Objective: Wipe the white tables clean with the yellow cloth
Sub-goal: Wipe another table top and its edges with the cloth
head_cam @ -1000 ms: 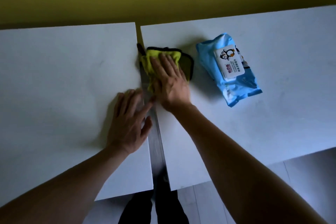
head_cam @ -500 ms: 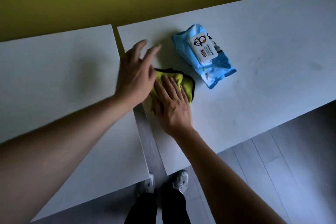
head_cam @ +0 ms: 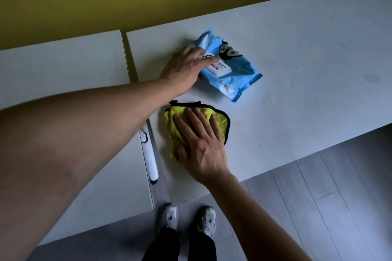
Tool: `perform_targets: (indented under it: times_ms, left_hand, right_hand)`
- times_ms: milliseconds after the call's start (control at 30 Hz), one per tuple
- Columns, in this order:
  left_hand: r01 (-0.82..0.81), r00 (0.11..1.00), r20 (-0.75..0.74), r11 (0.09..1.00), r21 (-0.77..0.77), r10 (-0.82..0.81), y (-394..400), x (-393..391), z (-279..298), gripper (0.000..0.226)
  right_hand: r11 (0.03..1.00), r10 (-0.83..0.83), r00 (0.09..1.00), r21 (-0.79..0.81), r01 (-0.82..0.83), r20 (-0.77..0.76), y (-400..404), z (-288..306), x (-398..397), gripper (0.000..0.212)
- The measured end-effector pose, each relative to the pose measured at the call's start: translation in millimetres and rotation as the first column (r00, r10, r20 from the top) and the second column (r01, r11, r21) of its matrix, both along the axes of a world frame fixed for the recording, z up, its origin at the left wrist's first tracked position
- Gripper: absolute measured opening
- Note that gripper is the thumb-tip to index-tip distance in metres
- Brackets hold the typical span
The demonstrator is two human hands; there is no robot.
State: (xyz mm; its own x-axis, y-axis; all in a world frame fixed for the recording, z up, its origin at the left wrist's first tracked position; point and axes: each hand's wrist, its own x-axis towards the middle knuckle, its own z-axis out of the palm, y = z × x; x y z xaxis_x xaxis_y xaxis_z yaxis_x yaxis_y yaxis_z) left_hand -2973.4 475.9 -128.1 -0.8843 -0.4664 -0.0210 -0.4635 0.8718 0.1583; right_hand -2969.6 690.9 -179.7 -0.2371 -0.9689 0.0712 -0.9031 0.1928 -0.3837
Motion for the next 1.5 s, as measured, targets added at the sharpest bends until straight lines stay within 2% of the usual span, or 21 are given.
perform_targets:
  times_ms: [100,267,467,567,667,867,967,1033,1067,1133,1200,1267,1333,1400,1500]
  left_hand:
    - [-0.120,0.991,-0.065,0.993,0.003,0.120,-0.7,23.2,-4.2,0.067]
    - [-0.347,0.931,-0.129,0.938,-0.017,0.342,-7.6,78.8,2.1,0.060]
    - [-0.610,0.788,-0.199,0.784,-0.119,0.583,10.6,184.4,13.7,0.062]
    - [-0.711,0.703,-0.145,0.690,-0.136,0.696,29.5,236.9,9.2,0.060]
    - [-0.756,0.655,-0.123,0.646,-0.111,0.745,51.9,268.8,-0.8,0.059]
    - [-0.801,0.596,-0.085,0.584,-0.135,0.798,59.2,301.0,-12.7,0.067]
    - [-0.864,0.496,-0.030,0.490,-0.116,0.868,62.2,297.2,-15.2,0.082]
    - [-0.888,0.450,-0.023,0.445,-0.118,0.893,70.4,285.3,-14.4,0.090]
    - [-0.874,0.475,-0.039,0.466,-0.133,0.879,76.7,277.6,-13.6,0.091]
    - [-0.773,0.630,-0.088,0.612,-0.168,0.771,95.0,259.1,-12.5,0.087]
    - [-0.552,0.834,-0.122,0.813,-0.186,0.538,123.6,233.3,-16.5,0.074]
    - [-0.344,0.938,-0.100,0.926,-0.157,0.331,153.5,205.5,-25.2,0.062]
    - [-0.283,0.959,-0.031,0.954,-0.095,0.281,173.5,186.9,-35.3,0.058]
    - [-0.312,0.950,-0.006,0.949,-0.047,0.312,179.4,182.4,-43.4,0.057]
    - [-0.333,0.941,-0.055,0.943,0.008,0.332,176.6,186.7,-48.7,0.055]
  right_hand:
    - [0.998,-0.058,0.998,0.007,0.058,0.028,-3.3,-3.1,-15.2,0.064]
    - [0.961,-0.278,0.958,0.019,0.278,0.067,-6.2,2.2,-82.4,0.064]
    - [0.928,-0.374,0.927,0.021,0.373,0.045,-18.6,4.3,-91.0,0.063]
    - [0.915,-0.404,0.913,0.029,0.403,0.061,-22.7,6.0,-85.5,0.064]
    - [0.939,-0.344,0.935,0.019,0.343,0.087,-32.5,10.4,-58.7,0.061]
    - [0.998,-0.027,0.996,0.065,0.021,0.089,-40.8,13.6,43.9,0.058]
    - [0.997,0.046,0.995,0.065,-0.052,0.086,-37.2,15.4,42.2,0.057]
    - [0.997,0.020,0.996,0.068,-0.026,0.086,-27.2,14.9,20.7,0.056]
    - [0.997,-0.031,0.997,0.077,0.025,0.077,-20.5,13.8,5.4,0.056]
    - [0.983,-0.171,0.983,0.083,0.166,0.070,-3.8,11.6,-31.4,0.057]
    - [0.955,-0.297,0.951,0.049,0.294,0.082,16.2,10.3,-68.9,0.056]
    - [0.925,-0.379,0.922,0.034,0.377,0.076,30.1,9.1,-92.7,0.056]
    - [0.891,-0.453,0.888,0.040,0.451,0.077,34.5,7.6,-96.9,0.056]
    - [0.872,-0.490,0.869,0.050,0.487,0.067,34.2,8.3,-84.2,0.059]
    - [0.936,-0.351,0.930,0.032,0.349,0.114,35.4,11.5,-30.8,0.066]
